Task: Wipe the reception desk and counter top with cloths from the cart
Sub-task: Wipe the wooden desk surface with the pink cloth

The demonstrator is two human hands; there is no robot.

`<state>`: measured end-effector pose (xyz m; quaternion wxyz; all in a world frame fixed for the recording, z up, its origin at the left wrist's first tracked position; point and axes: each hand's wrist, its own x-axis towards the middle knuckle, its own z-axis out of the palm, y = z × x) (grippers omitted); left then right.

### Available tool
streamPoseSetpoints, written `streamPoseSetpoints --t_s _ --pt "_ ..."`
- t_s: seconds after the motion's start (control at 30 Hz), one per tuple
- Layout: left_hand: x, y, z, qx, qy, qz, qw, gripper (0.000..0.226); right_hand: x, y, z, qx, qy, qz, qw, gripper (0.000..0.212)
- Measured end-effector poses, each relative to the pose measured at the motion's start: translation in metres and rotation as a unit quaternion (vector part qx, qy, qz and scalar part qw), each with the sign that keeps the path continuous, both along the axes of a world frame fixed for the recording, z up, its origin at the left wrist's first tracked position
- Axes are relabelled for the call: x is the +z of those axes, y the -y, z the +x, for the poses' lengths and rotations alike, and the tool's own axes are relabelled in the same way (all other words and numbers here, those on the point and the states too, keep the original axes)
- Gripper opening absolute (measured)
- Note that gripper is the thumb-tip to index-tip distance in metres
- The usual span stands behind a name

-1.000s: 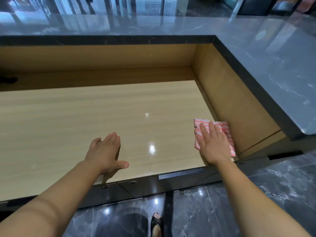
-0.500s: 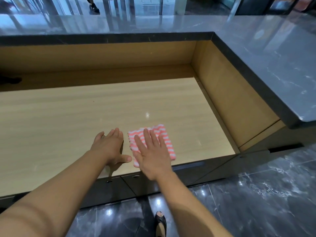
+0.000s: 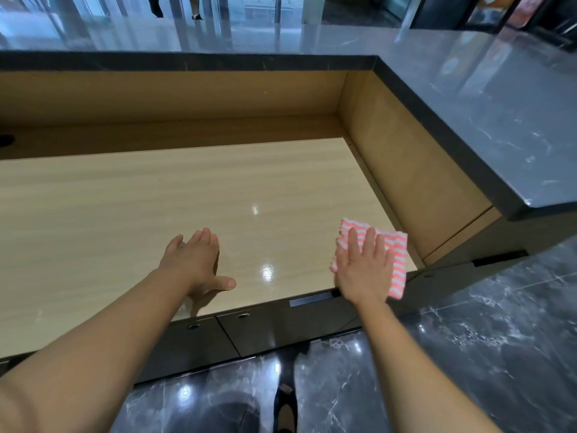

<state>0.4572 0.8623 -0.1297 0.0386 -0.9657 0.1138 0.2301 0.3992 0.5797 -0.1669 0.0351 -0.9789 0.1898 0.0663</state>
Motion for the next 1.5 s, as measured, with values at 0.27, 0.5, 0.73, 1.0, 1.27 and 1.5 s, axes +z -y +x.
streamPoseSetpoints --t_s 0.27,0.5,0.73,1.0,1.27,1.5 --pt "0.003 0.0 -0.001 0.001 -0.017 0.017 1.0 0.102 -0.006 -0.141 -0.021 0.22 0.024 0.092 0.971 0.069" --pt "0.003 0.0 0.0 0.001 -0.018 0.018 1.0 0.101 0.002 -0.025 0.0 0.275 0.001 0.046 0.96 0.087" --pt "0.005 0.002 0.0 -0.003 -0.017 0.033 0.999 0.106 0.0 0.057 0.015 0.08 -0.009 0.0 0.997 0.07" --pt "0.007 -0.023 -0.012 0.027 0.029 -0.037 0.999 0.094 -0.004 -0.03 0.01 -0.049 0.006 0.027 0.998 0.059" --pt "0.001 -0.13 -0.023 0.143 0.058 -0.03 0.988 0.059 -0.005 -0.143 0.011 0.027 -0.003 0.048 0.999 0.06" --pt "0.003 -0.191 -0.028 0.159 0.049 -0.011 0.986 0.057 -0.003 -0.292 -0.005 0.22 0.027 0.115 0.968 0.061"
